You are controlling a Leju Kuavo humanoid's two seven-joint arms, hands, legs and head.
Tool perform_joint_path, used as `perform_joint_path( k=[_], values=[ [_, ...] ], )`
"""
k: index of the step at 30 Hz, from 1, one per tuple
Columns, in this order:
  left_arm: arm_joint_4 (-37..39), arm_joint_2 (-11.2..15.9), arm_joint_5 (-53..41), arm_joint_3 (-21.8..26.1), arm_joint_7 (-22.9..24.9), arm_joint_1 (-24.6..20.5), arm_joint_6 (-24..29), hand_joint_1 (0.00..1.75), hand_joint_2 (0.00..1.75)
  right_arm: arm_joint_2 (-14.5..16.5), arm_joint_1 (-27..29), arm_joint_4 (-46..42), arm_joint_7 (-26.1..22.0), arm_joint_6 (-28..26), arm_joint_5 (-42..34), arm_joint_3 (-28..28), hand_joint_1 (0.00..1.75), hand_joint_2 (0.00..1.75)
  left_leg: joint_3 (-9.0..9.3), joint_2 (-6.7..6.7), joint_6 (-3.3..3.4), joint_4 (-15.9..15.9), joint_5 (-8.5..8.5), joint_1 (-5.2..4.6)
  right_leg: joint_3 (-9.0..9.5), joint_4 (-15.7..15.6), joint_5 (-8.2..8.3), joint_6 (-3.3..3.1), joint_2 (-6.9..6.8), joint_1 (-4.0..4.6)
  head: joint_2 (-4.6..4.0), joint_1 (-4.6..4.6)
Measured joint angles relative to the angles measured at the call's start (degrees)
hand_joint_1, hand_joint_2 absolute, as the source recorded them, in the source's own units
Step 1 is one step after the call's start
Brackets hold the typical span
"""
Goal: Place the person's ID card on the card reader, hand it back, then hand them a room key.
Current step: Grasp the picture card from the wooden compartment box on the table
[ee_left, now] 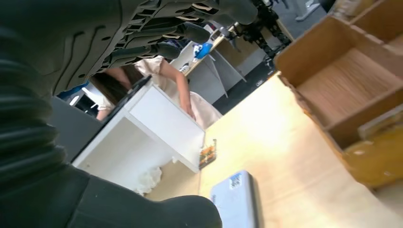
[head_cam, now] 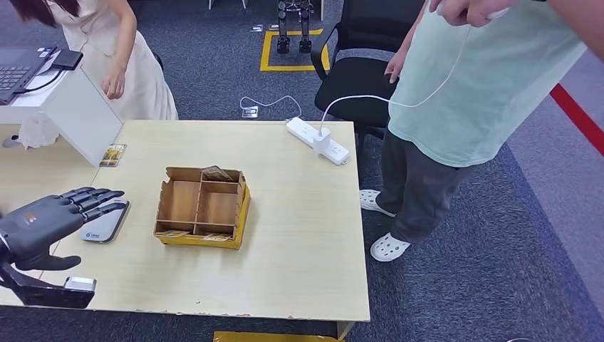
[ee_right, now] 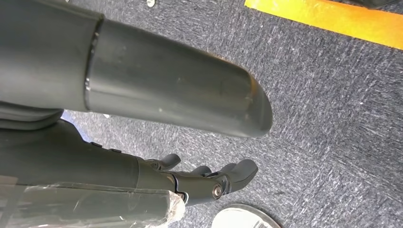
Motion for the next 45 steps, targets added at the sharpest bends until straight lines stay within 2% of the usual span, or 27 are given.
perform_joint_path(
  k=[3, 11, 19, 25, 32, 45],
  values=[
    [-0.1, -2.4, -4.8, -0.9, 0.2, 0.8, 1.9, 0.0, 1.75, 0.0, 0.0, 0.0, 0.2, 0.0, 0.0, -0.1, 0.0, 0.0, -0.01, -0.06, 0.0, 0.0, 0.0, -0.01, 0.0, 0.0, 0.0, 0.0, -0.03, -0.01, 0.0, 0.01],
    [0.8, -11.5, -14.4, -5.7, 2.4, 1.2, 8.7, 0.0, 1.75, 0.0, 0.0, 0.0, 0.4, -0.1, 0.1, -0.6, 0.0, 0.0, -0.03, -0.11, 0.0, 0.0, 0.0, -0.02, -0.01, 0.0, -0.01, 0.0, -0.08, -0.02, 0.0, 0.0],
    [5.0, -24.1, -22.3, -8.7, 5.9, -0.7, 13.9, 0.0, 1.75, 0.0, 0.1, 0.0, 0.4, -0.6, 0.0, -1.3, 0.0, 0.0, -0.03, -0.16, 0.01, 0.0, 0.0, -0.05, 0.0, 0.0, 0.0, 0.01, -0.17, -0.04, 0.0, -0.05],
    [8.0, -31.3, -25.2, -10.7, 8.6, -2.9, 16.0, 0.0, 1.75, 0.0, 0.1, 0.0, 0.4, -0.6, 0.0, -1.4, 0.0, 0.0, -0.02, -0.19, 0.01, 0.0, 0.0, -0.04, 0.0, 0.0, 0.0, 0.01, -0.17, -0.03, 0.0, -0.08],
    [11.2, -36.5, -29.4, -11.9, 12.2, -4.3, 17.4, 0.0, 1.75, 0.2, 0.2, 0.0, 0.4, -0.7, 0.1, -1.5, 0.0, 0.0, -0.02, -0.19, 0.01, 0.0, 0.0, -0.03, -0.02, 0.0, 0.0, 0.01, -0.16, -0.03, 0.0, -0.08],
    [16.6, -42.1, -36.2, -11.9, 17.7, -4.9, 20.4, 0.0, 1.75, 0.4, 0.5, 0.0, 0.4, -1.5, 0.1, -2.3, 0.0, 0.0, -0.03, -0.18, 0.01, 0.0, 0.0, -0.03, -0.02, 0.0, 0.0, 0.01, -0.16, -0.03, 0.0, -0.08]
  ],
)
